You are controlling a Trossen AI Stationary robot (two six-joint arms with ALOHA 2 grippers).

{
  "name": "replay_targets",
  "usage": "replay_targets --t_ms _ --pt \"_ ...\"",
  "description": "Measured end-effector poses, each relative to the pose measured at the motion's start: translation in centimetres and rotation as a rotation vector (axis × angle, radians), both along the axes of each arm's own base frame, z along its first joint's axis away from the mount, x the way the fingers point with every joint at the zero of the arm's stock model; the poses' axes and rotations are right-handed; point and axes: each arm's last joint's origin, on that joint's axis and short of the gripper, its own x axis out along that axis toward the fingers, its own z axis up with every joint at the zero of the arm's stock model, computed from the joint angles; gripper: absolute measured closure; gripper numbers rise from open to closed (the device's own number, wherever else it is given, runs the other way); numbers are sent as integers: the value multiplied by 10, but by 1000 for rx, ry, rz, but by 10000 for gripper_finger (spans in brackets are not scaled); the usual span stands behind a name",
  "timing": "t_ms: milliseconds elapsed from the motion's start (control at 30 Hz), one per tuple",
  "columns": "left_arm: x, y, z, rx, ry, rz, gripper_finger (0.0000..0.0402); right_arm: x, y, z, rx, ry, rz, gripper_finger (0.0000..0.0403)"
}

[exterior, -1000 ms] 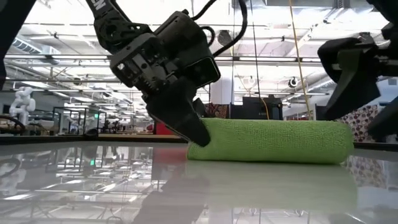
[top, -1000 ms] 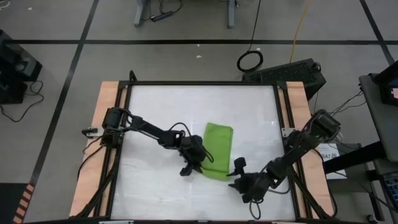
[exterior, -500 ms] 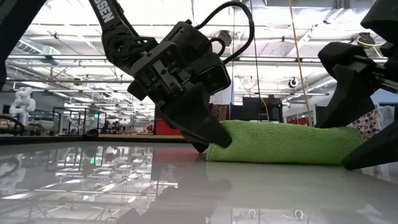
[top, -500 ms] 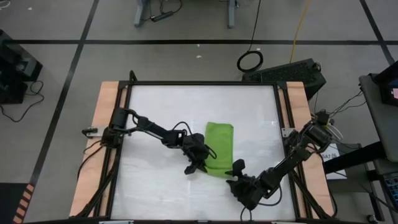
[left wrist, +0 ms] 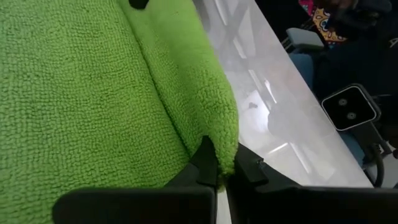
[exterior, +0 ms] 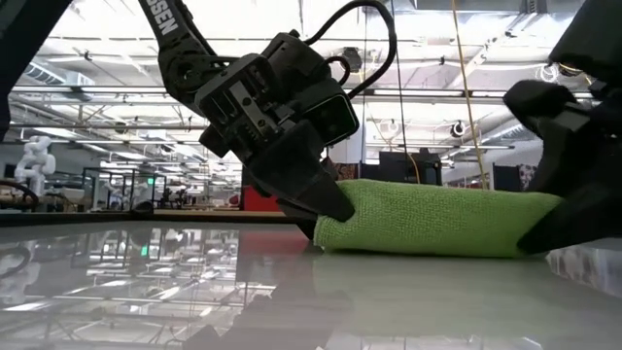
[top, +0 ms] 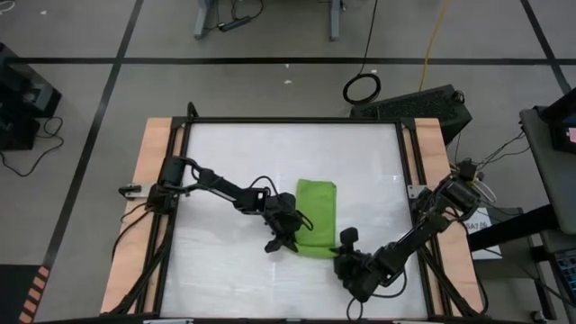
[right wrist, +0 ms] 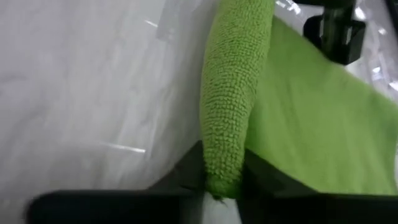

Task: Roll towel
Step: Roll the green towel on the table

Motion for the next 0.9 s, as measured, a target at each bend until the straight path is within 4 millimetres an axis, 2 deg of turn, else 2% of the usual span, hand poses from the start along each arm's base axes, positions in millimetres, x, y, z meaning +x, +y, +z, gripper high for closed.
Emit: replay_targets --t_ms 100,300,533,667,900 --pt "0 -1 0 0 0 -3 386 1 -3 0 50 17 -28 391" --pt "-3 -10 5 44 -15 -5 341 6 -10 13 206 48 -71 387" --pt "-9 -25 35 209 -137 -11 263 15 -23 29 413 122 -83 397" --pt "-15 -38 53 365 -220 -25 241 20 -31 34 503 152 -108 397" --pt "-29 -78 59 731 -348 -48 237 30 -42 36 616 179 -153 397"
